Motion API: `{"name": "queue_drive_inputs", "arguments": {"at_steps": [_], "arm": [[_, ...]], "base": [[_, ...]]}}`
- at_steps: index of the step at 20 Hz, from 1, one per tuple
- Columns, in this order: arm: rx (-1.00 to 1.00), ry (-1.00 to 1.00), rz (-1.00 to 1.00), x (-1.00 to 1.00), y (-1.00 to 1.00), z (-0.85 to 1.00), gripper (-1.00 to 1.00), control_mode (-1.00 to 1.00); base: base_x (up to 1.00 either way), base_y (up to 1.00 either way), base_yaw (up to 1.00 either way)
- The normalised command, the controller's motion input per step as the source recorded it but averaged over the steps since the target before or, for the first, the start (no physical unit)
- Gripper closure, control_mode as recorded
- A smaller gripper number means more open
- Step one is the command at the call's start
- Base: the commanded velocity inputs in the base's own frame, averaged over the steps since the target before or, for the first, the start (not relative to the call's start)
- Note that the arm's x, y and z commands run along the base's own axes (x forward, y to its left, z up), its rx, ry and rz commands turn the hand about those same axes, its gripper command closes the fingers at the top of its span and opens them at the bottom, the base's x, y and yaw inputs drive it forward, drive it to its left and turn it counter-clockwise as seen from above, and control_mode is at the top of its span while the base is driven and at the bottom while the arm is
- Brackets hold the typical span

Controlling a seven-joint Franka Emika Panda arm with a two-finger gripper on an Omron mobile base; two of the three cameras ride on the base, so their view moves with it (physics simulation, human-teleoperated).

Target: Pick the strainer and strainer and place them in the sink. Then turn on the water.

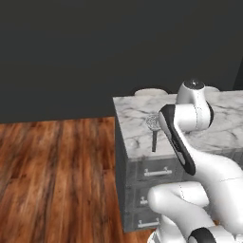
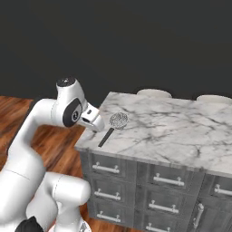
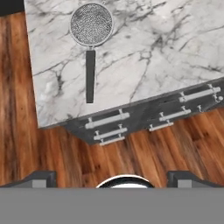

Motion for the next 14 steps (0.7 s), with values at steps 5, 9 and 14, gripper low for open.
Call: {"name": "queue_drive_inputs", "arguments": {"at_steps": [5, 9, 14], "arm": [[0.0, 0.04, 0.0, 0.56, -0.06, -0.37, -1.0, -1.0], [0.0, 0.02, 0.0, 0.55, -0.01, -0.32, -1.0, -1.0], [0.0, 0.0, 0.0, 0.53, -0.02, -0.32, -1.0, -1.0]], "base": [[0.0, 0.0, 0.0], [0.0, 0.0, 0.0], [0.0, 0.0, 0.0]]}}
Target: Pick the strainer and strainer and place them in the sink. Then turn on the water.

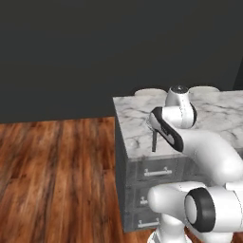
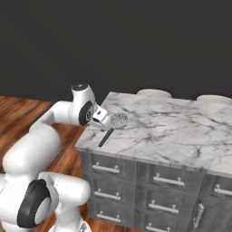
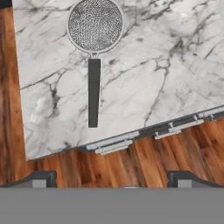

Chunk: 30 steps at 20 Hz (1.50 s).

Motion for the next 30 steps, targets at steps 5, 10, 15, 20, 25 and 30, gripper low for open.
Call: {"name": "queue_drive_inputs", "arguments": {"at_steps": [5, 10, 15, 20, 25, 30], "arm": [[0.0, 0.0, 0.0, 0.46, -0.03, -0.32, -1.0, -1.0], [0.0, 0.0, 0.0, 0.42, -0.06, -0.26, -1.0, -1.0], [0.0, 0.0, 0.0, 0.47, -0.04, -0.26, -1.0, -1.0], [0.01, 0.0, 0.0, 0.51, 0.0, -0.19, -1.0, -1.0], [0.03, 0.0, 0.0, 0.42, -0.05, -0.21, -1.0, -1.0], [0.04, 0.0, 0.0, 0.27, -0.11, -0.31, -1.0, -1.0]], "base": [[0.0, 0.0, 0.0], [0.0, 0.0, 0.0], [0.0, 0.0, 0.0], [0.0, 0.0, 0.0], [0.0, 0.0, 0.0], [0.0, 0.0, 0.0]]}}
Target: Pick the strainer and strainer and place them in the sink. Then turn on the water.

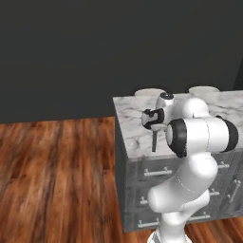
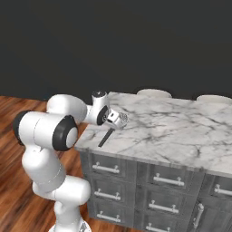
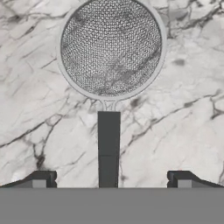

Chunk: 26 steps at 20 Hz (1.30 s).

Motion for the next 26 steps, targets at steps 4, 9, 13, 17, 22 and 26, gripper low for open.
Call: {"name": "queue_drive_inputs", "arguments": {"at_steps": [4, 9, 13, 17, 22, 26], "arm": [[0.03, 0.0, 0.0, 0.24, -0.09, -0.31, -1.0, -1.0], [0.0, 0.0, 0.0, 0.34, 0.0, -0.3, -1.0, -1.0], [0.0, 0.0, 0.0, 0.34, 0.0, -0.25, -1.0, -1.0], [0.02, 0.0, 0.0, 0.31, -0.09, -0.27, -1.0, -1.0], [0.02, 0.0, 0.0, 0.36, -0.1, -0.26, -1.0, -1.0], [0.01, 0.0, 0.0, 0.38, -0.05, -0.29, -1.0, -1.0]], "base": [[0.0, 0.0, 0.0], [0.0, 0.0, 0.0], [0.0, 0.0, 0.0], [0.0, 0.0, 0.0], [0.0, 0.0, 0.0], [0.0, 0.0, 0.0]]}}
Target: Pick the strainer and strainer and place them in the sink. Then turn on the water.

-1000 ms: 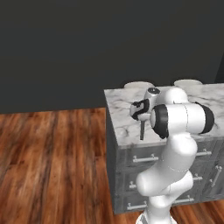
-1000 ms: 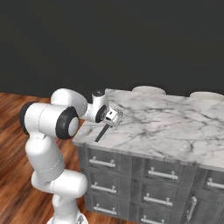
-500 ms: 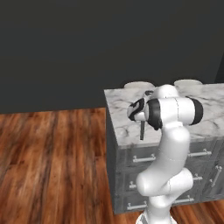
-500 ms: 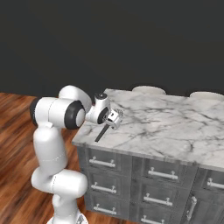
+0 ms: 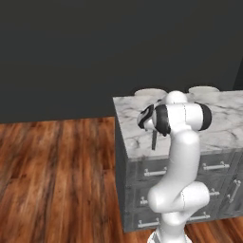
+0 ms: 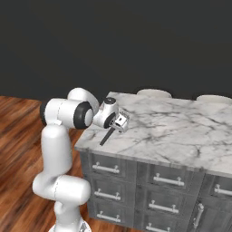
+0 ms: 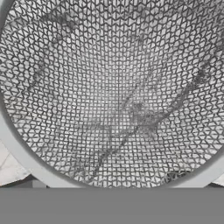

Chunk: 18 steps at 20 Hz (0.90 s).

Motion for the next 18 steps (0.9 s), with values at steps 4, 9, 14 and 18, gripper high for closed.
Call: {"name": "queue_drive_inputs", "arguments": {"at_steps": [4, 9, 14, 18], "arm": [[0.0, 0.03, 0.0, 0.3, 0.0, -0.37, 1.0, -1.0], [0.0, 0.02, 0.0, 0.02, 0.0, -0.06, 1.0, -1.0], [0.0, -0.01, 0.0, -0.05, 0.0, -0.01, 1.0, -1.0], [0.0, -0.03, 0.0, -0.33, 0.0, 0.0, 1.0, -1.0]], "base": [[0.0, 0.0, 0.0], [0.0, 0.0, 0.0], [0.0, 0.0, 0.0], [0.0, 0.0, 0.0]]}}
